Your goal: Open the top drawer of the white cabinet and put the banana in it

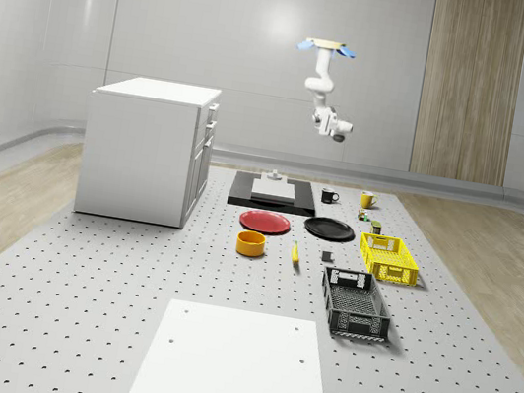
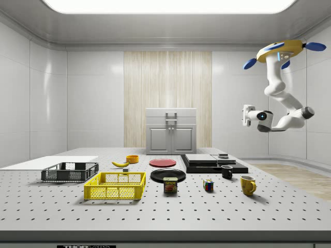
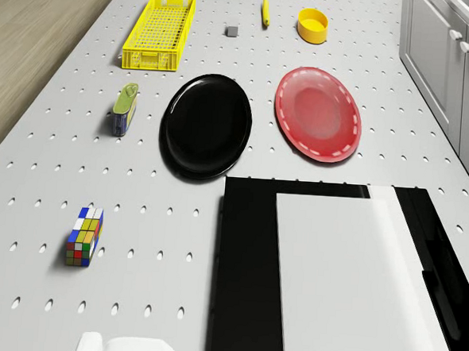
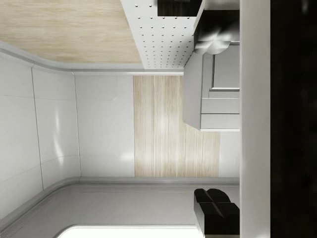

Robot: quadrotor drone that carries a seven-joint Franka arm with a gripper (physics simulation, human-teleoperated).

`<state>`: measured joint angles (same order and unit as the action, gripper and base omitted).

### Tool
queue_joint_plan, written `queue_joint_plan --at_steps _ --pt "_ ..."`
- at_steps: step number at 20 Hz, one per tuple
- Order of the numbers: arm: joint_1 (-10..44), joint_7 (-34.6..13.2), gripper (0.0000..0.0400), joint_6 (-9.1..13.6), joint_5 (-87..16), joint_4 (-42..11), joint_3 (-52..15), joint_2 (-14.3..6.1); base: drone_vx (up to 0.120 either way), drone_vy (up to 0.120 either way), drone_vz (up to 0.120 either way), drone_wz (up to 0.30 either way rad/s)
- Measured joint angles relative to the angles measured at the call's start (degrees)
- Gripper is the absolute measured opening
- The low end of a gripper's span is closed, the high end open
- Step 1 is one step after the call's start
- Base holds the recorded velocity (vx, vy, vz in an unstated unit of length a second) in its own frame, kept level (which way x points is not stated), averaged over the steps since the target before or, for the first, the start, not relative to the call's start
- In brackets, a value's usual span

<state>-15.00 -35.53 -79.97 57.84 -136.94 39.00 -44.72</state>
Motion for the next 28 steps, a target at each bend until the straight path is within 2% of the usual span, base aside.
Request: queue_joint_plan --at_steps 7,28 --pt "-3.3 -0.5 0.04 -2.1 0.6 -1.3 2.5 -2.0 0.12 -0.12 0.114 0.0" --pt "-10.9 -3.5 0.04 -8.0 -2.7 -2.4 6.4 -7.7 0.12 -0.12 0.0 0.0"
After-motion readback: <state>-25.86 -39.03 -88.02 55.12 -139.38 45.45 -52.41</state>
